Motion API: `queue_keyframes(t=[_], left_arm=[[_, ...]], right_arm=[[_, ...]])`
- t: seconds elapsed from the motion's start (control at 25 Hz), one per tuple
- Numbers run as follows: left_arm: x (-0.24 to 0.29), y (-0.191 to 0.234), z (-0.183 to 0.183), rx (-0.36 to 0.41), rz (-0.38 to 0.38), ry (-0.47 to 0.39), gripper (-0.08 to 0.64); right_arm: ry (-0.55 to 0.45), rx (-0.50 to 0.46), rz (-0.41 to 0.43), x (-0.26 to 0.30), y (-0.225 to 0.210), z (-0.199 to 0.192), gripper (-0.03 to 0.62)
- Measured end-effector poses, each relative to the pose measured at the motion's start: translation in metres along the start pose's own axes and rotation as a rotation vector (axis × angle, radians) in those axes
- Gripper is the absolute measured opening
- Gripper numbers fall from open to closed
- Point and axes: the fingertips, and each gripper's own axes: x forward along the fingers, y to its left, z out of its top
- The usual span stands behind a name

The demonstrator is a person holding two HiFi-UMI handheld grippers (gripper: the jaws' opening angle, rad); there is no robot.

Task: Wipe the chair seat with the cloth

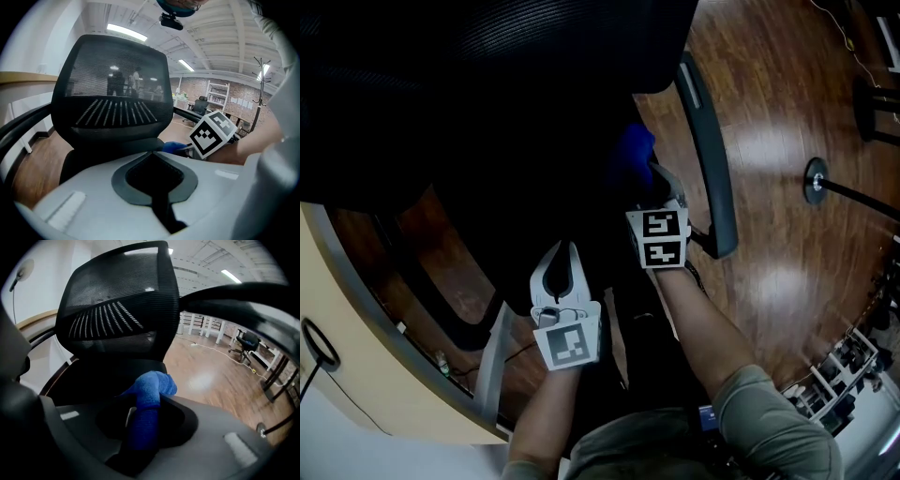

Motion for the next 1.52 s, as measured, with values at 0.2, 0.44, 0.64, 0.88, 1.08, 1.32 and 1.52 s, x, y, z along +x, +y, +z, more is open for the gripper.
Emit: queue_keyframes(t=[0.2, 0.44, 0.64, 0.88, 1.08, 1.32, 1.52], left_arm=[[0.012, -0.008, -0.003, 0.012, -0.028, 0.006, 0.005], [0.011, -0.005, -0.024, 0.006, -0.043, 0.038, 0.005], [0.007, 0.009, -0.036, -0.061, -0.004, 0.069, 0.005], [-0.014, 0.043, -0.031, -0.168, 0.089, 0.057, 0.005], [-0.049, 0.076, -0.036, -0.22, 0.164, 0.026, 0.005], [-0.094, 0.103, -0.043, -0.229, 0.236, 0.006, 0.005], [-0.123, 0.112, -0.05, -0.253, 0.247, -0.015, 0.005]], right_arm=[[0.025, 0.085, -0.062, -0.003, -0.025, -0.022, 0.107], [0.051, 0.131, -0.073, 0.001, -0.028, -0.041, 0.107], [0.053, 0.132, -0.088, 0.001, -0.03, -0.039, 0.107], [0.018, 0.034, -0.02, -0.006, 0.004, -0.01, 0.107], [-0.025, -0.126, 0.165, -0.007, 0.093, 0.02, 0.109], [-0.067, -0.312, 0.413, -0.02, 0.226, 0.033, 0.11], [-0.072, -0.424, 0.56, -0.033, 0.307, 0.02, 0.11]])
